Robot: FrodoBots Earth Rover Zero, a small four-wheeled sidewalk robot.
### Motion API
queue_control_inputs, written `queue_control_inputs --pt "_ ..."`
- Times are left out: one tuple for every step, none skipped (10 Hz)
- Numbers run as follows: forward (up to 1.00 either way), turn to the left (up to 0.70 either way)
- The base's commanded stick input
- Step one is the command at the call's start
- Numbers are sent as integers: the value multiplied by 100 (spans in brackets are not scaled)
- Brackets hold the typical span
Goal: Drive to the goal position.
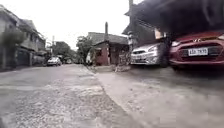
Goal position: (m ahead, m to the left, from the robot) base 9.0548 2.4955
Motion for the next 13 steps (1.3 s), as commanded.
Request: queue_control_inputs --pt "100 20" --pt "100 0" --pt "100 0" --pt "100 0" --pt "100 0" --pt "100 0" --pt "100 0" --pt "100 0" --pt "100 0" --pt "100 0" --pt "100 0" --pt "100 0" --pt "100 0"
